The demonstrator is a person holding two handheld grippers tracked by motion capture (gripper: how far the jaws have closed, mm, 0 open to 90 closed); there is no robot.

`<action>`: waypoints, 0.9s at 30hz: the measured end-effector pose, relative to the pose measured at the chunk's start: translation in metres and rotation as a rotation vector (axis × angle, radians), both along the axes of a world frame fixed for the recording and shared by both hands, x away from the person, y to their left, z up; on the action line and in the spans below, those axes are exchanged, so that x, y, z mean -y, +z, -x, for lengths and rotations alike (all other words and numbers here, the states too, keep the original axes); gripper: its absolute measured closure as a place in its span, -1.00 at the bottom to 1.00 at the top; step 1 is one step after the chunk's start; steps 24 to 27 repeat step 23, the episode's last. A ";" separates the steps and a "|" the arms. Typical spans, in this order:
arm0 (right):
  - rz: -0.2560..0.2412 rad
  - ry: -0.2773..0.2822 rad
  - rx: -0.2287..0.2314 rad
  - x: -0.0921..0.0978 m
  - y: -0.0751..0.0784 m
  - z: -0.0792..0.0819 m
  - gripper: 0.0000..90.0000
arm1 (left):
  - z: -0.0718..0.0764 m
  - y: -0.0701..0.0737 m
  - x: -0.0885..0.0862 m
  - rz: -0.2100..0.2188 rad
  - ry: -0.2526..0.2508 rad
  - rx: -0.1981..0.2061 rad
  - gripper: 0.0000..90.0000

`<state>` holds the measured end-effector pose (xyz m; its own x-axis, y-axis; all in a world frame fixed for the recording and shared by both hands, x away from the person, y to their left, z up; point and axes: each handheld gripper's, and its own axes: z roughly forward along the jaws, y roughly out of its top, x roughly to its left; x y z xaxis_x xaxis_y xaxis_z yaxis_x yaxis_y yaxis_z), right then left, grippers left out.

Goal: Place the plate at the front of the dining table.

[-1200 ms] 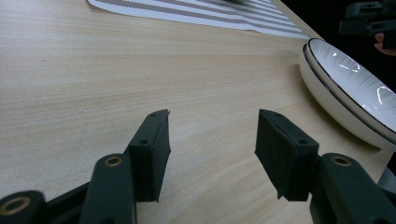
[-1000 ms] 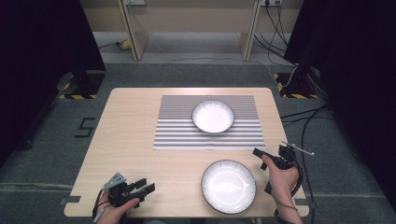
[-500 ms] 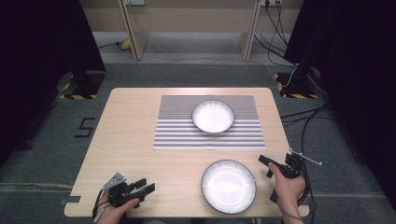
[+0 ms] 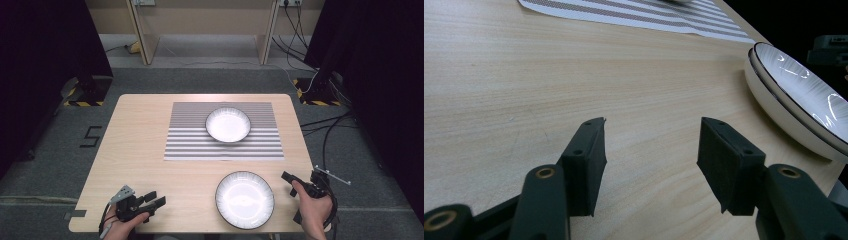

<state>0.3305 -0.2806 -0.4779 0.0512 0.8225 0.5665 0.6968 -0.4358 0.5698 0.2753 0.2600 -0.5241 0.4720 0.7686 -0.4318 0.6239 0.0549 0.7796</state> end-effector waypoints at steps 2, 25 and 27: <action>-0.006 -0.006 -0.007 0.002 -0.002 0.003 0.20 | 0.000 0.000 0.000 0.000 0.000 0.000 -0.01; -0.064 -0.055 0.002 0.015 -0.017 0.024 0.16 | 0.000 0.000 0.001 -0.006 0.003 0.000 -0.01; -0.064 -0.055 0.002 0.015 -0.017 0.024 0.16 | 0.000 0.000 0.001 -0.006 0.003 0.000 -0.01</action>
